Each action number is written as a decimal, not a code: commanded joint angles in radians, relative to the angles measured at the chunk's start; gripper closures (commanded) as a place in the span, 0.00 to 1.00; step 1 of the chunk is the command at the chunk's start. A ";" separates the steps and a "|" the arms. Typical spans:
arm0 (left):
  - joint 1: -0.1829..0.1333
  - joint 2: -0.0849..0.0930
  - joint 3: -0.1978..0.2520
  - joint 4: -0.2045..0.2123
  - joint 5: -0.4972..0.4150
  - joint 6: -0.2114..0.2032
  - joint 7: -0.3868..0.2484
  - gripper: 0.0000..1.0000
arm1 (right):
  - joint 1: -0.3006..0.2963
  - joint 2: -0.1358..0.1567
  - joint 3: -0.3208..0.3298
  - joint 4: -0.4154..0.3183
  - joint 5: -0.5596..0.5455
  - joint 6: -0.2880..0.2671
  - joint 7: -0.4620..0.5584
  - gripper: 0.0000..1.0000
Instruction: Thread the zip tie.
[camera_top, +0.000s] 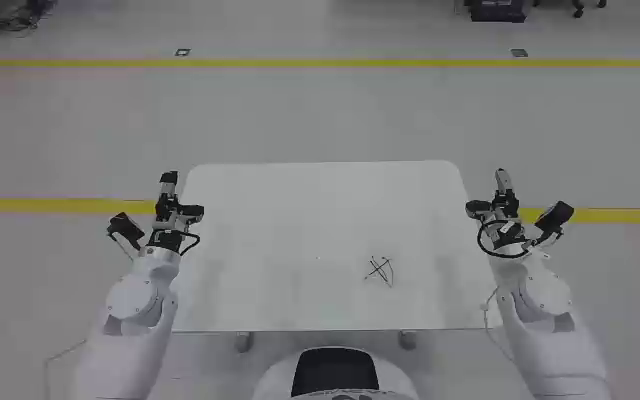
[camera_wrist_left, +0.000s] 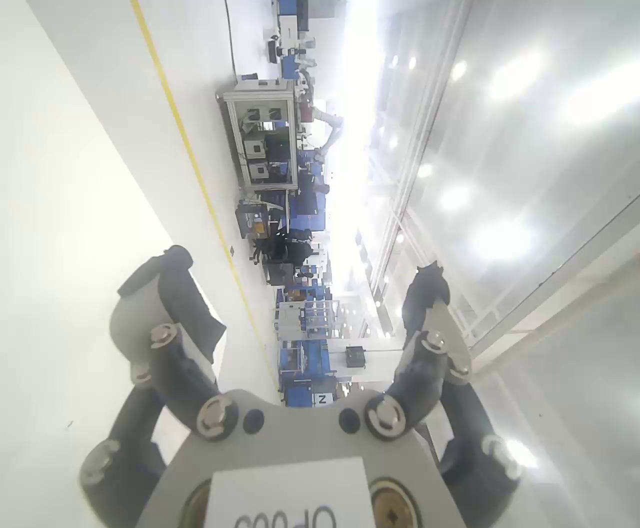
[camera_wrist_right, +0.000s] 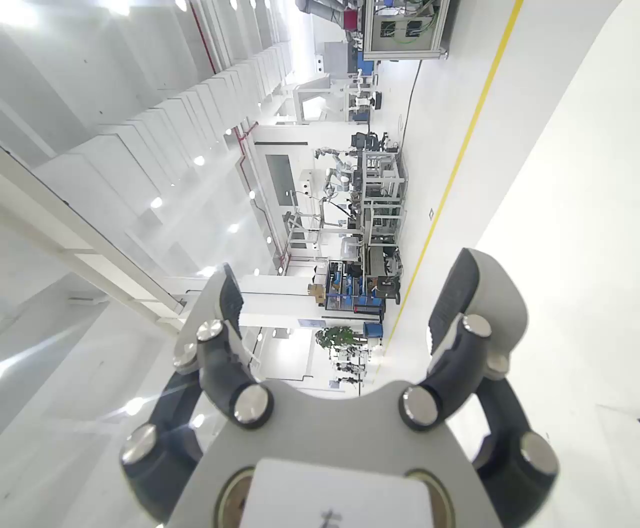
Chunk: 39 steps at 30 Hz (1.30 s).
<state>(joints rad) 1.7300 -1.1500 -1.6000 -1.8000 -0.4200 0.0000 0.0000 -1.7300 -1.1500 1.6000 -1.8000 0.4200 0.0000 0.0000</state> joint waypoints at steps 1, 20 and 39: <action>0.000 0.000 0.000 0.000 0.000 0.000 0.000 0.22 | 0.000 0.000 0.000 0.000 0.000 0.000 0.000 0.22; 0.000 0.000 0.000 0.000 0.000 0.000 0.000 0.00 | 0.018 0.006 -0.060 0.004 -0.283 0.041 0.069 0.00; 0.000 0.000 0.000 0.000 0.000 0.000 0.000 0.00 | 0.077 0.013 -0.131 -0.004 -0.565 0.089 0.161 0.00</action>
<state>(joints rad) 1.7300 -1.1500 -1.6000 -1.8000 -0.4200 0.0000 0.0000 -1.6628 -1.1372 1.4811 -1.8043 -0.0814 0.0697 0.1588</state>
